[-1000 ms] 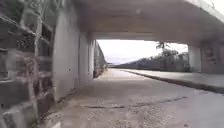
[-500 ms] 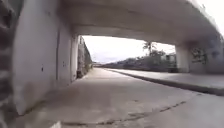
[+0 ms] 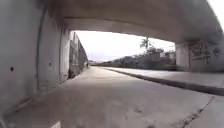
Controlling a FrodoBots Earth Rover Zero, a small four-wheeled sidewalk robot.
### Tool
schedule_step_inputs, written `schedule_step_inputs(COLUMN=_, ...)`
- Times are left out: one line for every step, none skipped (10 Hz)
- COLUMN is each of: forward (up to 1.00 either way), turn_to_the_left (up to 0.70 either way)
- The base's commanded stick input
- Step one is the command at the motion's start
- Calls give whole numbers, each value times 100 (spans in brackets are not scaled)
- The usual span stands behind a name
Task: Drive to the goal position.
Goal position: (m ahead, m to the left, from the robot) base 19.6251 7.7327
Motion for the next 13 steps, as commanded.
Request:
schedule_step_inputs(forward=100, turn_to_the_left=0)
schedule_step_inputs(forward=100, turn_to_the_left=27)
schedule_step_inputs(forward=100, turn_to_the_left=27)
schedule_step_inputs(forward=100, turn_to_the_left=0)
schedule_step_inputs(forward=100, turn_to_the_left=0)
schedule_step_inputs(forward=100, turn_to_the_left=0)
schedule_step_inputs(forward=100, turn_to_the_left=0)
schedule_step_inputs(forward=100, turn_to_the_left=0)
schedule_step_inputs(forward=100, turn_to_the_left=0)
schedule_step_inputs(forward=100, turn_to_the_left=0)
schedule_step_inputs(forward=100, turn_to_the_left=0)
schedule_step_inputs(forward=100, turn_to_the_left=0)
schedule_step_inputs(forward=100, turn_to_the_left=0)
